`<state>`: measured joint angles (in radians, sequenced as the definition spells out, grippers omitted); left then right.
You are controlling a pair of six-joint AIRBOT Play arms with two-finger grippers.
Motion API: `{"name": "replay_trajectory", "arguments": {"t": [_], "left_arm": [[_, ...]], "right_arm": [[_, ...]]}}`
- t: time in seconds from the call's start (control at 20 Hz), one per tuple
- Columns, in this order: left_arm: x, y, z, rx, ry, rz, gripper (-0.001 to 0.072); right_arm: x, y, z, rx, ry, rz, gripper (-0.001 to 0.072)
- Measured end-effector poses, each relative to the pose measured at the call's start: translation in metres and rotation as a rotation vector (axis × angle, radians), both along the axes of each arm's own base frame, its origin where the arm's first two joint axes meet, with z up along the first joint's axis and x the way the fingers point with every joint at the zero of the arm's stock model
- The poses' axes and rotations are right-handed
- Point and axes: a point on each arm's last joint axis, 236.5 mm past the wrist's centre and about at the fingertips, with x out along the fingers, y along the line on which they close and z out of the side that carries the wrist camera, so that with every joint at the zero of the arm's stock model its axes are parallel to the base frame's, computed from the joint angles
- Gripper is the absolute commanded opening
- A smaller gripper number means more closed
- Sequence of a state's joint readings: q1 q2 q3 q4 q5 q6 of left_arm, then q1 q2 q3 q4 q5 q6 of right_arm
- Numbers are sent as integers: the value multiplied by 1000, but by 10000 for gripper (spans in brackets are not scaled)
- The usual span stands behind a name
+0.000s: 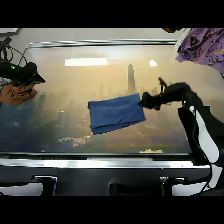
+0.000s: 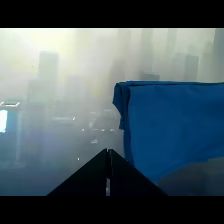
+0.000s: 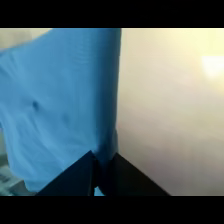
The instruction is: Fold the clothes and pants, and hang the long-sleeved shirts on hangers.
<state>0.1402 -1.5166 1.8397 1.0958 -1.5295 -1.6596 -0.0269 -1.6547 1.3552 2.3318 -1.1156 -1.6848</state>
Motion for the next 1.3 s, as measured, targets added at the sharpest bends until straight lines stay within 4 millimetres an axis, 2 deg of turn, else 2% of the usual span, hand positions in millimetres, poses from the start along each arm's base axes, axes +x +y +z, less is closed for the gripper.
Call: {"name": "replay_trajectory", "arguments": {"t": [0.15, 0.3, 0.45, 0.6, 0.8, 0.95, 1.1, 1.3], "left_arm": [[0, 0, 0, 0, 0, -1, 20], [0, 0, 0, 0, 0, -1, 20], [0, 0, 0, 0, 0, -1, 20], [0, 0, 0, 0, 0, -1, 20], [-1, 0, 0, 0, 2, -2, 20], [-2, 0, -1, 0, 10, -5, 20], [-5, -1, -2, 0, 22, -10, 20], [-12, -2, -4, 1, 49, -23, 20]], "right_arm": [[33, -32, 36, -53, -66, -104, 31], [58, -77, 69, -67, -118, -234, 30], [73, -127, 95, -73, -156, -357, 30], [78, -184, 115, -81, -183, -489, 30], [73, -256, 136, -94, -198, -663, 30], [62, -297, 149, -92, -197, -774, 30], [46, -324, 158, -123, -185, -851, 30], [20, -347, 173, -209, -165, -939, 30]]}}
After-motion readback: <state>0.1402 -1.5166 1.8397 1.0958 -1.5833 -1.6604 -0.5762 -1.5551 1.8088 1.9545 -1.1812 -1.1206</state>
